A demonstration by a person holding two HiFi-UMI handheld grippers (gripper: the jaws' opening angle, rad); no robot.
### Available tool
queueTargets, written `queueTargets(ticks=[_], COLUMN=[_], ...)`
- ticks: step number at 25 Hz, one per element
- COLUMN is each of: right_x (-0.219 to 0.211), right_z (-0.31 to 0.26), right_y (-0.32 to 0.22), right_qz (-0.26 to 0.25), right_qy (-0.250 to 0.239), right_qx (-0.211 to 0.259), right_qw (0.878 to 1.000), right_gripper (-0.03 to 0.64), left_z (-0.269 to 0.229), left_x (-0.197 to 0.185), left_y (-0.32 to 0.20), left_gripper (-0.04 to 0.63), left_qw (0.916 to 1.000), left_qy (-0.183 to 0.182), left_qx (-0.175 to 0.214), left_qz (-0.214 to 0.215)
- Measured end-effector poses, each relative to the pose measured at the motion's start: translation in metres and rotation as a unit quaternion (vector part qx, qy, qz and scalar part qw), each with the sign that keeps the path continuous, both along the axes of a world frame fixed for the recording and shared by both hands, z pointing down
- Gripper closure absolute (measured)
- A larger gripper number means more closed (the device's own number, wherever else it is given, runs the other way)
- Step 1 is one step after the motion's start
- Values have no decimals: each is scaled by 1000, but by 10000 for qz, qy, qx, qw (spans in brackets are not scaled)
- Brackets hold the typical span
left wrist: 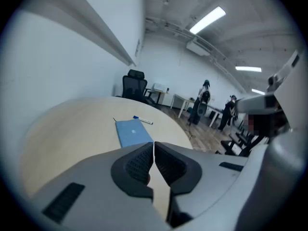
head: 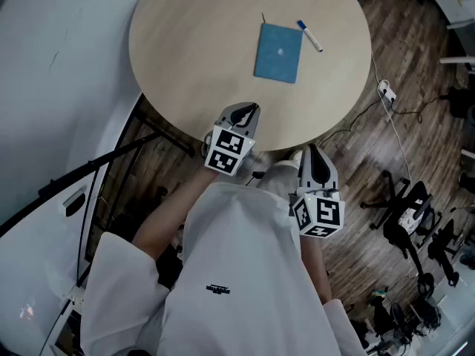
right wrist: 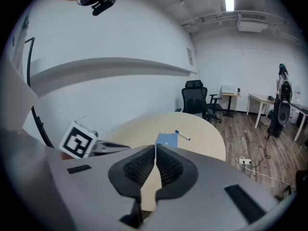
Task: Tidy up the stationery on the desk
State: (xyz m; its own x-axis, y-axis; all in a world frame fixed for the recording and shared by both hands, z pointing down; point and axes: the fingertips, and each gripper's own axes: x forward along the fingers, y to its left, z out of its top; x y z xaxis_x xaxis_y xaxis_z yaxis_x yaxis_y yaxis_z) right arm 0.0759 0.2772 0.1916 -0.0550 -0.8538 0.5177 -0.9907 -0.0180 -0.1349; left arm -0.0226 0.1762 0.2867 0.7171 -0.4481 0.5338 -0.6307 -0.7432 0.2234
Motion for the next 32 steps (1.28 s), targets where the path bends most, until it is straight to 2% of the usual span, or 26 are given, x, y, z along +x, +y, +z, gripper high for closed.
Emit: queueTargets(ticks=[3, 5, 9, 11, 19, 25, 32], right_x=[-10, -15, -27, -30, -19, -18, -15], right_z=[-9, -12, -10, -12, -22, -20, -10], right_y=[23, 41, 89, 110, 190, 204, 163], right_qz=[-143, -156, -199, -301, -325, -482, -228], right_qy=[-82, -173, -333, -366, -710, -809, -927], right_qx=[80, 157, 263, 334, 600, 605, 528], right_qw=[9998, 9996, 9989, 9983, 9951, 9937, 9940], right_gripper=[577, 577, 577, 577, 575, 575, 575], left_z=[-33, -53, -85, -92, -119, -122, -111], left_x=[-33, -45, -53, -51, -26, -27, -33], left_y=[73, 113, 180, 203, 282, 297, 253], left_gripper=[574, 574, 574, 574, 574, 574, 574], left_qw=[9968, 9947, 9983, 9991, 9964, 9948, 9952], left_qy=[235, 248, 181, 114, 297, 227, 208], left_qx=[-580, -823, -491, -320, -30, 13, -103], left_qz=[-504, -572, -266, -261, -795, -996, -956])
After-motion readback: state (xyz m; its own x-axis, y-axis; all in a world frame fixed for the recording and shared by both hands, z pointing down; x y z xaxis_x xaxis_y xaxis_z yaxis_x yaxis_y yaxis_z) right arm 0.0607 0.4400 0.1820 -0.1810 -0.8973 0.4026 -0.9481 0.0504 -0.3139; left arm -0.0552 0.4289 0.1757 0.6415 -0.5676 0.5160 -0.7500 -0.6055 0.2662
